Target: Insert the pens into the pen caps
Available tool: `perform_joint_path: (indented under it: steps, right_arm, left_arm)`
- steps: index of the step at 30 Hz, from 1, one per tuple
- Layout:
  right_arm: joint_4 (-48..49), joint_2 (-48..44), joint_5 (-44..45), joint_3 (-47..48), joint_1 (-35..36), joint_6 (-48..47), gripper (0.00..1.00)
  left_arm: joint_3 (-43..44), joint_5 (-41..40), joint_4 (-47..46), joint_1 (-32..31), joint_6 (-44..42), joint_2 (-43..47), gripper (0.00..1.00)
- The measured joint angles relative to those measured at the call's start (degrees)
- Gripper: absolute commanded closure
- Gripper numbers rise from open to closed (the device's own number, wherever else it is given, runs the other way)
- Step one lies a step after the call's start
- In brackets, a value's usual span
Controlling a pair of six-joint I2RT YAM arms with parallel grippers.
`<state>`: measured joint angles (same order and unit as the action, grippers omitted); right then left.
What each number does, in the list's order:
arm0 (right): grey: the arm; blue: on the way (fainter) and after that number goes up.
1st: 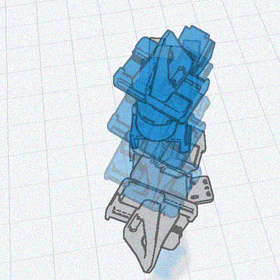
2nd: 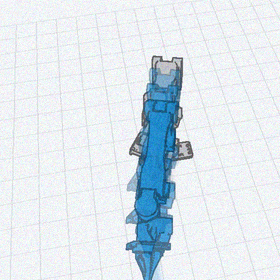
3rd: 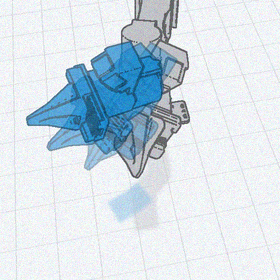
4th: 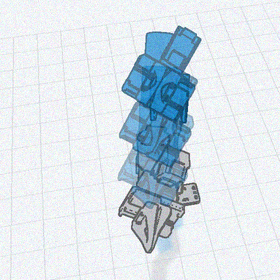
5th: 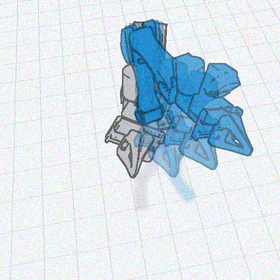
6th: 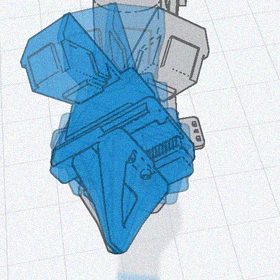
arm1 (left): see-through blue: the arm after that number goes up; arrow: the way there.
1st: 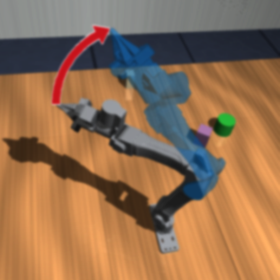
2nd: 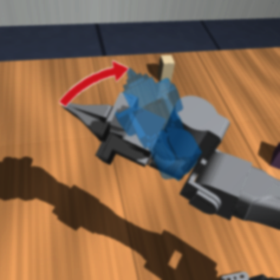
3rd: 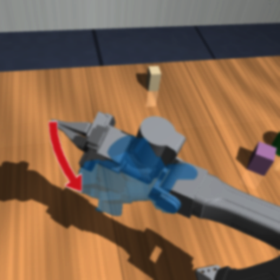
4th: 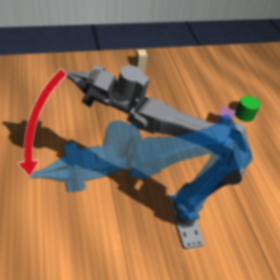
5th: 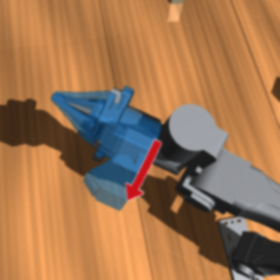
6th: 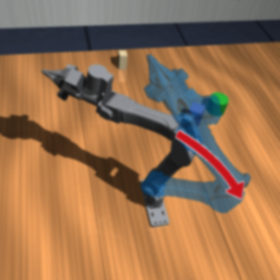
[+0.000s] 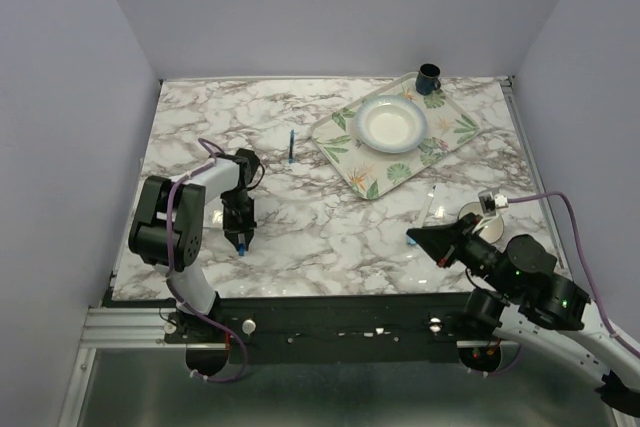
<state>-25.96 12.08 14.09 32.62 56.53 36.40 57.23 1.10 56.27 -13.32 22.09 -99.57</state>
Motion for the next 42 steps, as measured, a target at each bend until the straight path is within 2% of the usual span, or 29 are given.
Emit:
perform_joint_path:
  steps: [4, 7, 12, 14, 21, 26, 31, 37, 42]
  right_arm:
    - [0.83, 0.72, -0.33, 0.00, -0.02, 0.20, 0.99]
    - [1.27, 1.99, -0.87, 0.00, 0.00, 0.20, 0.99]
    - [2.10, 3.52, -2.01, 0.00, 0.00, 0.52, 0.99]
    - [2.45, 3.63, -2.21, 0.00, 0.00, 0.74, 0.99]
    - [3.82, 5.99, -3.82, -0.39, -0.02, 1.51, 0.99]
    - [6.97, 9.09, -7.02, -0.98, 0.00, 1.49, 0.99]
    - [16.90, 16.63, -16.90, -4.24, -0.02, 1.46, 0.99]
    - [24.48, 21.44, -25.62, -6.95, 0.00, 1.51, 0.99]
    - [29.29, 23.39, -28.39, -6.75, 0.09, 1.11, 0.99]
  left_arm:
    - [0.04, -0.22, 0.00, -0.33, 0.00, 0.02, 0.69]
    - [0.04, -0.22, 0.00, -0.37, 0.02, 0.02, 0.74]
    - [0.07, -0.44, -0.15, -1.79, 0.15, 0.09, 0.89]
    - [0.02, -1.01, -0.26, -2.60, 0.20, 0.22, 1.00]
    - [-1.49, -1.31, -2.36, -5.14, 0.15, 2.71, 1.00]
    - [-1.73, 8.55, -11.47, -7.45, 1.64, 7.34, 1.00]
    - [-0.17, 18.88, -21.84, -11.56, 5.62, 14.05, 1.00]
    - [0.83, 28.00, -37.16, -17.90, 16.98, 24.68, 1.00]
    - [-1.38, 31.80, -52.68, -18.56, 27.30, 33.68, 1.00]
